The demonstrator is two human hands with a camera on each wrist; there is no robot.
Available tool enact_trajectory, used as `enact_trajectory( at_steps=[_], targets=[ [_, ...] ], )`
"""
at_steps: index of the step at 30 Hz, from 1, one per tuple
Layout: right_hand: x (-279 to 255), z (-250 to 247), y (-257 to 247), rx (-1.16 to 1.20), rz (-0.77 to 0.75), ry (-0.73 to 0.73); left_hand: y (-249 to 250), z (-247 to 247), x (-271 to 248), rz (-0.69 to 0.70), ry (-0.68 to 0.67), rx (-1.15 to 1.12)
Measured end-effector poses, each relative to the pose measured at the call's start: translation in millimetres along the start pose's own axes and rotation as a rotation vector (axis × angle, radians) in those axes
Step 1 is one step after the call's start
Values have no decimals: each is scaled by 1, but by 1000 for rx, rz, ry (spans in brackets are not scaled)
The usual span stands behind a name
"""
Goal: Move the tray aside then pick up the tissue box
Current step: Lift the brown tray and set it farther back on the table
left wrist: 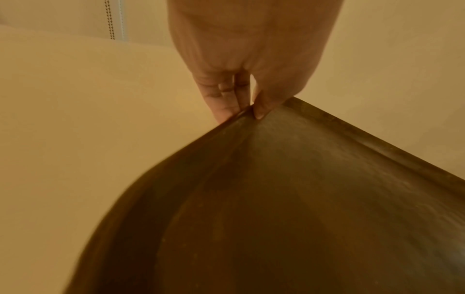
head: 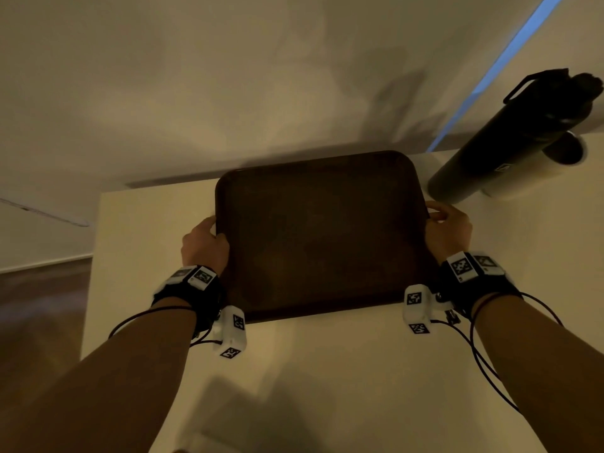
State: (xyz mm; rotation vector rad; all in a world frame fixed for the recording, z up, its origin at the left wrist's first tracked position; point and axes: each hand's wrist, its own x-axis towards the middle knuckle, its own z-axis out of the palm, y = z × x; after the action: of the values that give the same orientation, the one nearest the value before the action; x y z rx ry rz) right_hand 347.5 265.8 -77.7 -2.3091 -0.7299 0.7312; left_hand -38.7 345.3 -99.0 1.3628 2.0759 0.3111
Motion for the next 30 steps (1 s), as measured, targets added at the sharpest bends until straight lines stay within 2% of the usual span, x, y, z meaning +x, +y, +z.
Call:
enact_trajectory(
  at_steps=[16, 20, 23, 26, 30],
  targets=[
    [-9, -1, 4, -9, -14, 18, 3, -8, -7, 15, -21, 11],
    [-28, -8, 7, -15, -89, 82, 1, -24, -27, -31, -7, -23],
    [-60, -13, 10, -8, -184, 88, -15, -43, -54, -57, -44, -54],
    [-108, -15, 17, -9, -271, -30, -42, -64, -88, -109, -108, -115],
    [-181, -5, 35, 44, -301, -330, -79, -94, -133, -126, -151, -171]
  ],
)
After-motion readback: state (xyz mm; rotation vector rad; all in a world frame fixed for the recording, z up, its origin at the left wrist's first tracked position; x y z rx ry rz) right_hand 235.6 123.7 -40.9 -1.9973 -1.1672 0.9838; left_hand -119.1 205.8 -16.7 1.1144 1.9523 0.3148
